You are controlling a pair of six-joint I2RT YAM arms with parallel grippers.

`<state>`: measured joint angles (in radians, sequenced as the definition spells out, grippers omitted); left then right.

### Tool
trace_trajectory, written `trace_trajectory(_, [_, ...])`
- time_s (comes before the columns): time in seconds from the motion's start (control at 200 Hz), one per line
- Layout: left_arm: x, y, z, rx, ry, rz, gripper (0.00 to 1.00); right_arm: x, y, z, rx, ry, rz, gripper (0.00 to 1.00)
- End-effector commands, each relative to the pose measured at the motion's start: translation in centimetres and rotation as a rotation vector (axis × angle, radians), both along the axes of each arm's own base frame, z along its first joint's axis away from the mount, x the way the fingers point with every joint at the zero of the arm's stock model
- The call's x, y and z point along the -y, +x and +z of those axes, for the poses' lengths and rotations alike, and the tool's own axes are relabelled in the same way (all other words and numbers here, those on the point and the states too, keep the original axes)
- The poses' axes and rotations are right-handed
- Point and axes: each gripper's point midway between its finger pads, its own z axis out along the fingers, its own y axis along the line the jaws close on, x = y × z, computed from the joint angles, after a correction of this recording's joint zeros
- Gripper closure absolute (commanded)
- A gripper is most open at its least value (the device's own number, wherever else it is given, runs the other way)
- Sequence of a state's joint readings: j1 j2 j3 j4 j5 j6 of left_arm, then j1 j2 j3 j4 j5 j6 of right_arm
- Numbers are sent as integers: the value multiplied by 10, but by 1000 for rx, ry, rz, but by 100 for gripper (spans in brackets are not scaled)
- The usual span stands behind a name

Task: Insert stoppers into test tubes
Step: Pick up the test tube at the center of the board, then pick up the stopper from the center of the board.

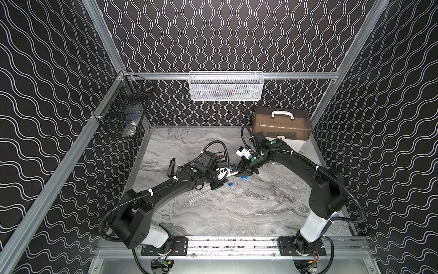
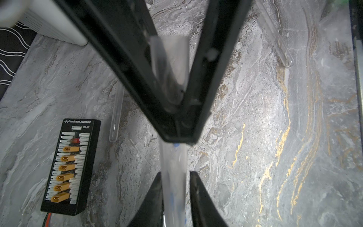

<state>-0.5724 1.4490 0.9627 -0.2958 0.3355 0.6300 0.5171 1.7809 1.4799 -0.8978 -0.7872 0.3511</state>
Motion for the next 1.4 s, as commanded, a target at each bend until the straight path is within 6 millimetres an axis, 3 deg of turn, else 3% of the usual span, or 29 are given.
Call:
trace_trajectory(0.0, [2,-2,5,22,-7,-31,77,-4,-3,4,-18,26,12,94])
trace_trajectory(0.31, [0,-3,4,30,5,-41,77,-8,-6,6,-38,60,28,94])
trace_trajectory(0.661, [-2,-7,14,48,-2,-43,88,-7,-3,2,-40,42,25,94])
trace_trajectory(0.746, [-5,-9,14,45,7,-43,90,-7,-2,3,-34,45,25,87])
trace_trajectory(0.936, [-13,-12,13,30,17,11,95,-4,7,13,24,60,4,57])
trace_trajectory(1.116, [-29,-8,8,18,15,142,100,15,26,26,188,60,-60,49])
trace_trajectory(1.181, [-37,-5,5,8,13,200,100,37,44,29,264,42,-123,50])
trace_trajectory(1.396, [-66,16,9,-34,-71,424,100,82,73,11,483,-162,-210,49])
